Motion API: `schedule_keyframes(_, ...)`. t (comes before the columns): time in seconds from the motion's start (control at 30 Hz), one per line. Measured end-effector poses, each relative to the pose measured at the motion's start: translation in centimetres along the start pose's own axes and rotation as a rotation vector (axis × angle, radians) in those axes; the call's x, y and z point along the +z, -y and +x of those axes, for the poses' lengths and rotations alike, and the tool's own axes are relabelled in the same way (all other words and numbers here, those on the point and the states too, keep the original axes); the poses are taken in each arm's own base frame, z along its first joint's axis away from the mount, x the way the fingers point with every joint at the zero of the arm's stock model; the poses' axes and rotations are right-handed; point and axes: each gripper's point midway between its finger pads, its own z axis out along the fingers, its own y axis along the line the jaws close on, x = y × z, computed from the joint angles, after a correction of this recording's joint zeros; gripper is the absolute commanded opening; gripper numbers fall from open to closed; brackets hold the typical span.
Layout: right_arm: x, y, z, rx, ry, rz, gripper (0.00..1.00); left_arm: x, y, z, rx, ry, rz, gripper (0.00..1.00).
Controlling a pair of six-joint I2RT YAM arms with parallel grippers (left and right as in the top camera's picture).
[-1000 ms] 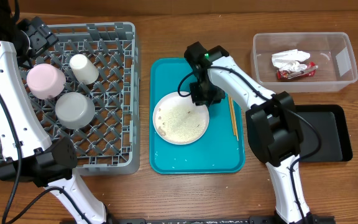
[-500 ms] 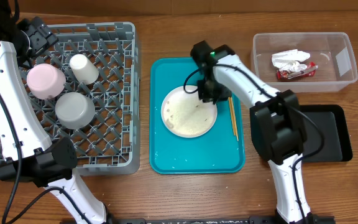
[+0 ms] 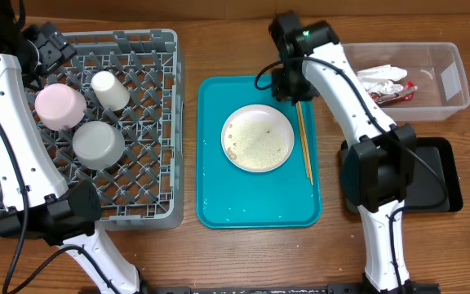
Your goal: Sort waste into correct bins and load items into the dishwasher
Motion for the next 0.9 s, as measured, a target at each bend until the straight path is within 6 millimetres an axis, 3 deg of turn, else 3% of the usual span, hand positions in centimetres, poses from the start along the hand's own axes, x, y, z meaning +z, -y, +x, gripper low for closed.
schedule_keyframes(0.2,0.0,-7.4,2.7,-0.213,-0.034,-0.144,0.31,0.0,0.0,0.0,0.0,0.0,0.0,1.0)
schedule_keyframes(0.33,2.0,-12.7,5.5,-0.368,-0.027,-0.15,0.35,0.0,0.0,0.0,0.0,0.0,0.0,1.0)
schedule_keyframes(0.43,4.1,-15.3,8.4,-0.464,-0.045,-0.124,0.35,0.0,0.0,0.0,0.0,0.0,0.0,1.0)
schedule_keyframes(0.6,6.6,-16.6,10.9,-0.535,-0.056,-0.077,0.33,0.0,0.0,0.0,0.0,0.0,0.0,1.0)
schedule_keyframes(0.77,8.1,-15.0,11.3,-0.506,-0.062,0.0,0.26,0.0,0.0,0.0,0.0,0.0,0.0,1.0)
schedule_keyframes(0.9,8.5,-13.9,11.0,-0.493,-0.049,0.063,0.26,0.0,0.0,0.0,0.0,0.0,0.0,1.0)
